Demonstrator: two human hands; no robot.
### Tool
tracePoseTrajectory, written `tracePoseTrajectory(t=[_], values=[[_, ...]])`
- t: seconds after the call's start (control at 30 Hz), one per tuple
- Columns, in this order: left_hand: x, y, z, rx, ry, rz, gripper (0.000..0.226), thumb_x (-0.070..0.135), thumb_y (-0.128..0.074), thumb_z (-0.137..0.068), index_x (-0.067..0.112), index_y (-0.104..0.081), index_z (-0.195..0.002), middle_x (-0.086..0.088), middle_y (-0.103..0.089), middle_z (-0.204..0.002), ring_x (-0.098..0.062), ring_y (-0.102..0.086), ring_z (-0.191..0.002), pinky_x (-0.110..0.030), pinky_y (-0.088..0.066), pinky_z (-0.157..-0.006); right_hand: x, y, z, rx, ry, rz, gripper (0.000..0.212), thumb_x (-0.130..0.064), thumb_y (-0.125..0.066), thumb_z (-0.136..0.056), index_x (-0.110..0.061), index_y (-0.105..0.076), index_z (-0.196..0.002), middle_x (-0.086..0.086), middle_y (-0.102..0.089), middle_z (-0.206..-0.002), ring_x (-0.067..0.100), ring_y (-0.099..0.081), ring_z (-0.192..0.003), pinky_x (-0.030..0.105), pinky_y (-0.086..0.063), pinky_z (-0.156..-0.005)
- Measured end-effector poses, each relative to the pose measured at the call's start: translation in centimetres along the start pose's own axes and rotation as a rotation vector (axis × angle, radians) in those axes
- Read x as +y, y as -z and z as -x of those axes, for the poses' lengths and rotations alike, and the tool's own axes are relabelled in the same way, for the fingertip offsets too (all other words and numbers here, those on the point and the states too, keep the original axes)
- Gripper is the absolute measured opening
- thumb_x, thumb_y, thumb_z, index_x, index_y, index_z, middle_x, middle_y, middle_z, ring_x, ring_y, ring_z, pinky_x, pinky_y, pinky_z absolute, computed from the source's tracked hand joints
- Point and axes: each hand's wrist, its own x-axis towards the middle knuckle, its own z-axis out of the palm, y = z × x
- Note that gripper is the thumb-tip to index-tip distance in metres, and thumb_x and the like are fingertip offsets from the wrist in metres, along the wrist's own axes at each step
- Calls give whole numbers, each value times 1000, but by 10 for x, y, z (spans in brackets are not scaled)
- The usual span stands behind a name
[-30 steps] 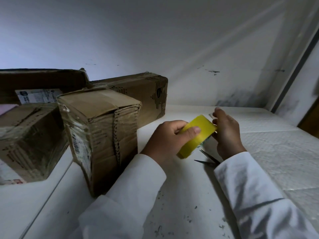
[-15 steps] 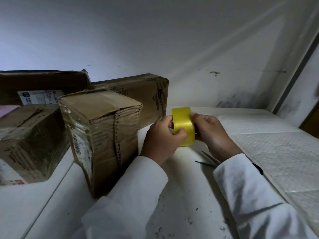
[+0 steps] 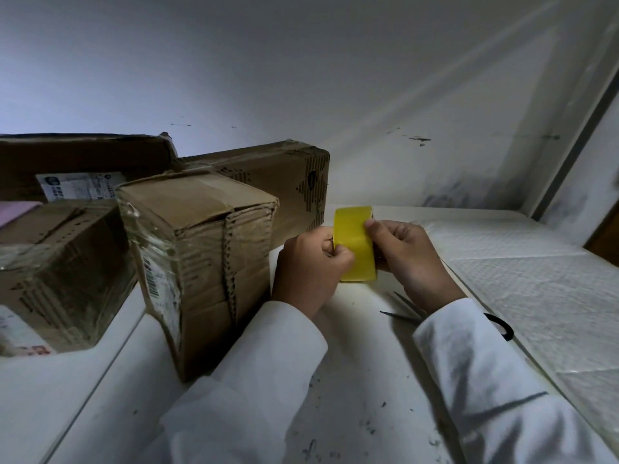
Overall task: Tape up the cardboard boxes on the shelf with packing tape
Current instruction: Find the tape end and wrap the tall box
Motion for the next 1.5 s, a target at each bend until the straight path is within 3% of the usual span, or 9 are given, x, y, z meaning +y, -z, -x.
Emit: tracePoseTrajectory(t=[0.23, 0.33, 0.43, 0.6, 0.87, 1.03, 1.27, 1.4, 1.5], values=[[4, -2, 2, 12, 24, 61, 24, 24, -40, -82, 8, -48, -66, -1, -37, -55, -17, -36, -54, -29, -28, -53, 2, 1, 0, 58, -10, -27, 46, -30, -55, -92, 9, -49, -68, 14, -40, -66, 24, -40, -66, 40, -39, -66], [8, 0, 1, -8, 111, 175, 21, 38, -60, -88, 21, -60, -101, 15, -55, -71, -6, -55, -69, -23, -46, -61, 3, 0, -1, 18, 23, -17, 51, -31, -58, -86, 18, -49, -72, 16, -45, -65, 25, -44, -64, 40, -42, -65], [6, 2, -2, 3, 178, 339, 36, 27, -73, -82, 23, -58, -115, 13, -62, -81, -10, -63, -77, -22, -53, -69, 4, 0, 0, 16, 75, 23, 45, -29, -54, -78, 15, -52, -70, 12, -43, -62, 21, -42, -63, 37, -40, -64], [3, 2, -6, -53, 204, 383, 55, 28, -69, -84, 21, -50, -135, -2, -69, -93, -16, -65, -88, -30, -53, -79, 6, 6, 1, 38, 124, 141, 30, -26, -53, -77, -12, -47, -52, -4, -35, -55, 11, -35, -58, 30, -30, -59], [7, 6, -7, -52, 264, 353, 56, 33, -62, -64, 25, -52, -119, 9, -64, -73, -13, -62, -72, -31, -51, -73, 5, 4, 4, -45, 200, 217, 40, -34, -53, -73, 4, -50, -62, 2, -37, -57, 10, -37, -58, 27, -28, -55], [9, 9, -5, -79, 268, 254, 48, 35, -56, -60, 33, -46, -107, 0, -64, -68, -23, -64, -74, -41, -53, -74, 1, 2, 6, 3, 154, 204, 33, -32, -47, -81, -16, -37, -54, 0, -30, -56, 13, -31, -55, 30, -24, -55], [10, 8, -3, -39, 190, 242, 37, 33, -51, -64, 32, -49, -101, -8, -61, -60, -19, -54, -58, -34, -48, -64, -1, 1, 5, 26, 50, 130, 34, -31, -47, -87, -20, -38, -56, -5, -33, -54, 13, -36, -56, 31, -30, -59], [10, 3, 0, 47, 105, 130, 37, 55, -58, -64, 34, -49, -93, -1, -61, -72, -22, -61, -75, -39, -53, -69, -8, -1, 6, 14, -38, 115, 33, -24, -39, -99, -10, -49, -70, 3, -43, -64, 14, -45, -65, 29, -37, -65], [6, 5, -1, 81, -123, -12, 58, 61, -47, -69, 29, -59, -116, 5, -51, -120, -16, -50, -111, -29, -43, -89, -11, 0, 7, 66, 9, 211, 34, -24, -36, -100, -12, -49, -71, 2, -42, -62, 10, -40, -58, 24, -34, -55]])
